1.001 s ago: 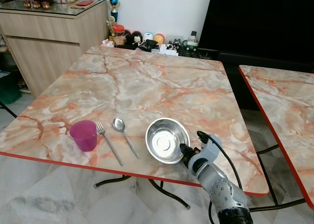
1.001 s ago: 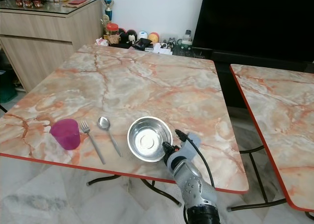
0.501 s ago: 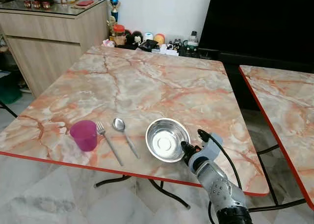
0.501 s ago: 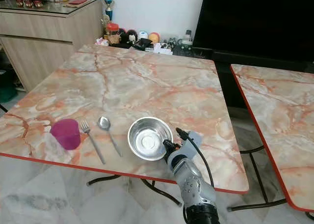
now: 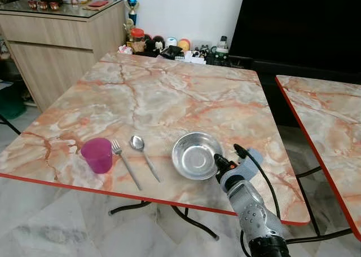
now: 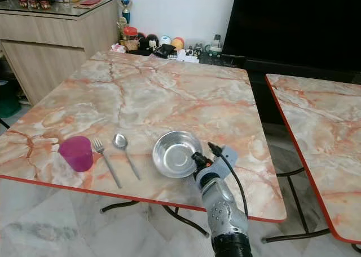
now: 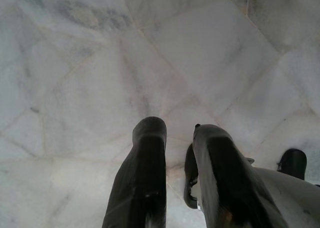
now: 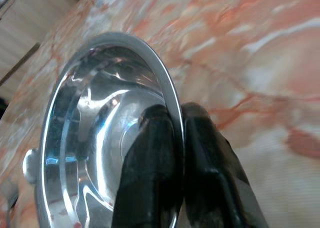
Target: Setting the table
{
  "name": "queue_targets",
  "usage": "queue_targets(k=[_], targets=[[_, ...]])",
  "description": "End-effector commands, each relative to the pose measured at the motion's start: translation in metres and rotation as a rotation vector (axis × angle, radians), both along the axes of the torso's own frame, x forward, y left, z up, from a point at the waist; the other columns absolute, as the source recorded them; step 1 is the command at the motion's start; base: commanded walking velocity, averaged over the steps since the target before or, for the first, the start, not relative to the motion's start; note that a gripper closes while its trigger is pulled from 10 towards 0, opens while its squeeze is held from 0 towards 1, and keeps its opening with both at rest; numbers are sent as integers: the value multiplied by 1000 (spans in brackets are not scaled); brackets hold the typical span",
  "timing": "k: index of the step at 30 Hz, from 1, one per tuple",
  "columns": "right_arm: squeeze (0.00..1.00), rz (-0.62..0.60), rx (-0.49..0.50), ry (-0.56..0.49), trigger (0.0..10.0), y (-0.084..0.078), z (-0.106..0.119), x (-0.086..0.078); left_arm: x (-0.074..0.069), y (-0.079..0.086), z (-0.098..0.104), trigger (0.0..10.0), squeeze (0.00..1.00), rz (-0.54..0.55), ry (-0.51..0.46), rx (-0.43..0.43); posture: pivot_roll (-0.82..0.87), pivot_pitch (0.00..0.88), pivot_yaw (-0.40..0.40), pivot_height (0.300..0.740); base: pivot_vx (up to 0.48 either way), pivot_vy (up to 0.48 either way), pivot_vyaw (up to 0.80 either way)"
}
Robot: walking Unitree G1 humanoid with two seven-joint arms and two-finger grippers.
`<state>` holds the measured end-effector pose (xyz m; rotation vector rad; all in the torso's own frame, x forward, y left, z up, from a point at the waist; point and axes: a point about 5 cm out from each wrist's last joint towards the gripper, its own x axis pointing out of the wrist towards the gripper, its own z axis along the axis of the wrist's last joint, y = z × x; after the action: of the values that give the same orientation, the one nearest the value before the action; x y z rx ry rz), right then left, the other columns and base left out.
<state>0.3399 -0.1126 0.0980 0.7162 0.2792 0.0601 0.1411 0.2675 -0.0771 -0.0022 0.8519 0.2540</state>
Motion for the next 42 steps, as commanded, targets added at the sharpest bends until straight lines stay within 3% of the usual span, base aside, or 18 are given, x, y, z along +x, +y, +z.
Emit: queue_targets(k=[1,11,36,39,41,42], targets=[[0,-55,24,-111,10000,-8,18,3,-4,-2,-3,10000,0,-11,23,1,144,18,-66,740,0,0,0],[0,-148,107,-310,10000,-22,40,-3,-5,-2,-3,10000,0,-19,28,14,134,23,-71,740,0,0,0],[0,-245,83,-374,10000,-42,47,-5,-7,2,-3,10000,0,-40,51,39,123,0,-66,740,0,-425,-124],[0,-205,-44,-372,10000,-46,46,-6,-8,8,-1,10000,0,-38,54,51,122,0,-63,740,0,-472,0],[0,-174,-181,-394,10000,-57,47,-8,-9,12,0,10000,0,-31,54,58,120,0,-64,740,0,-472,0],[0,-158,-274,-408,10000,-71,49,-11,-10,14,1,10000,0,-29,55,62,118,0,-64,740,0,-469,0]])
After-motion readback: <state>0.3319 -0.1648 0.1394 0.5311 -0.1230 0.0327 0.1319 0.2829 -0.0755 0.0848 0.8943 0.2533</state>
